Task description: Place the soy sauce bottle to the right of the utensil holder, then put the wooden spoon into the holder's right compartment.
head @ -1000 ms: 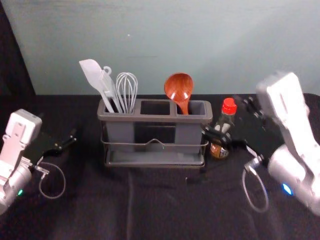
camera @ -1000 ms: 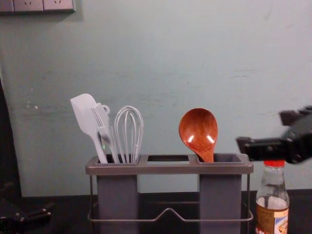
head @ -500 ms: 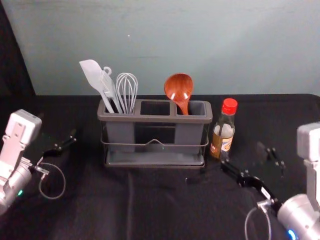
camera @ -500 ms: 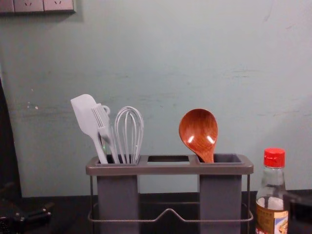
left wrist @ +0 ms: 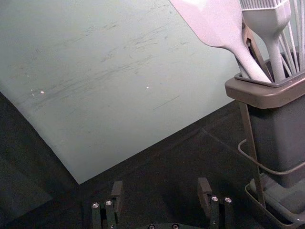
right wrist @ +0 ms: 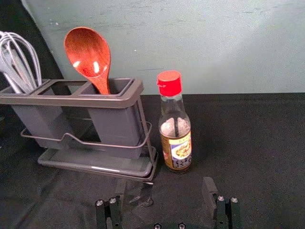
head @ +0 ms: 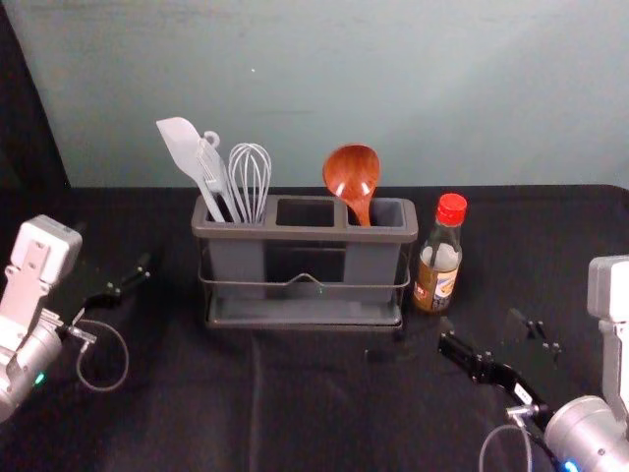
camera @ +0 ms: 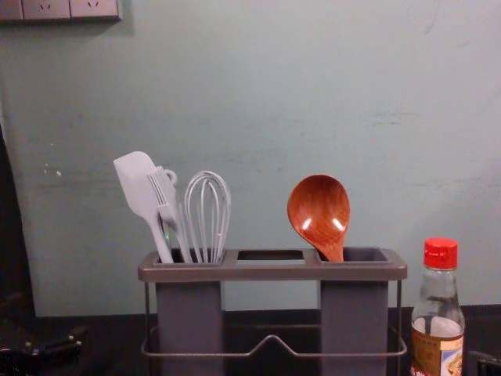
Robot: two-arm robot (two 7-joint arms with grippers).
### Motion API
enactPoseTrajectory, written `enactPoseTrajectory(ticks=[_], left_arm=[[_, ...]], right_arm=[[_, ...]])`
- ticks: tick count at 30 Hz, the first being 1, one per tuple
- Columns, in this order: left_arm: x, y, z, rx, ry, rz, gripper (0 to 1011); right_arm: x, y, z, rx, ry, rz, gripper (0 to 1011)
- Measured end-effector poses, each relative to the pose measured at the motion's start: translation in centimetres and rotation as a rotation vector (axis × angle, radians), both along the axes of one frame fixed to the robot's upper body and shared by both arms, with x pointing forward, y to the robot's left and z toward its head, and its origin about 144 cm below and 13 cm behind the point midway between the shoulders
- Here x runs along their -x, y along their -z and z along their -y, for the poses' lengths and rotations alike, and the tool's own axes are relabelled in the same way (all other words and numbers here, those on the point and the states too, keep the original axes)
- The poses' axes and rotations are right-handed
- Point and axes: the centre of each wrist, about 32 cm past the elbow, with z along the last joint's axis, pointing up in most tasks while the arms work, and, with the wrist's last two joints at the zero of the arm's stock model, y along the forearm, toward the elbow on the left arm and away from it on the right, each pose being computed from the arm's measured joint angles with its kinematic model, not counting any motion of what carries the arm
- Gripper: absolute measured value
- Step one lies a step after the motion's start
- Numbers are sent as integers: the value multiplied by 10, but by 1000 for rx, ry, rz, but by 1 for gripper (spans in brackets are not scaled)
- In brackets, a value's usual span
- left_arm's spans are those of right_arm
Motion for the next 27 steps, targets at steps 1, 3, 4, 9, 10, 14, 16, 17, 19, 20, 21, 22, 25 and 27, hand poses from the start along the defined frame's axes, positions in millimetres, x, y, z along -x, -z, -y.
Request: enactPoseTrajectory(ticks=[1,3,4,9,10,14,16,17,19,20,21,22,25,27], left_arm=[[0,0,0,0,0,0,1011],[0,0,0,0,0,0,1012],[0,0,0,0,0,0,1012],[0,0,0,0,0,0,1012],[0,0,0,0,0,0,1011],[0,0,0,0,0,0,1011],[0,0,0,0,0,0,1011],[0,0,0,0,0,0,1011],[0,0,0,0,0,0,1011],[0,0,0,0,0,0,1012],[0,0,0,0,0,0,1011],[0,0,0,0,0,0,1012],[0,0,0,0,0,0,1012],[0,0,0,0,0,0,1011]], right_arm=[[0,0,0,1,-2,-1,1003],[0,0,0,0,-2,-1,1002],[0,0,0,0,-2,-1,1003],[0,0,0,-3,-1,-1,1002],[0,0,0,-3,-1,-1,1002],[0,0,0,-5,-1,-1,1002],[0,0,0,-6,0,-1,1003],[0,0,0,-7,0,-1,1003],[0,0,0,-8,0,-1,1003],[0,0,0,-8,0,-1,1003],[0,0,0,-8,0,-1,1003],[0,0,0,-9,1,-1,1002],[0,0,0,-9,1,0,1003],[0,0,0,-10,1,0,1003]])
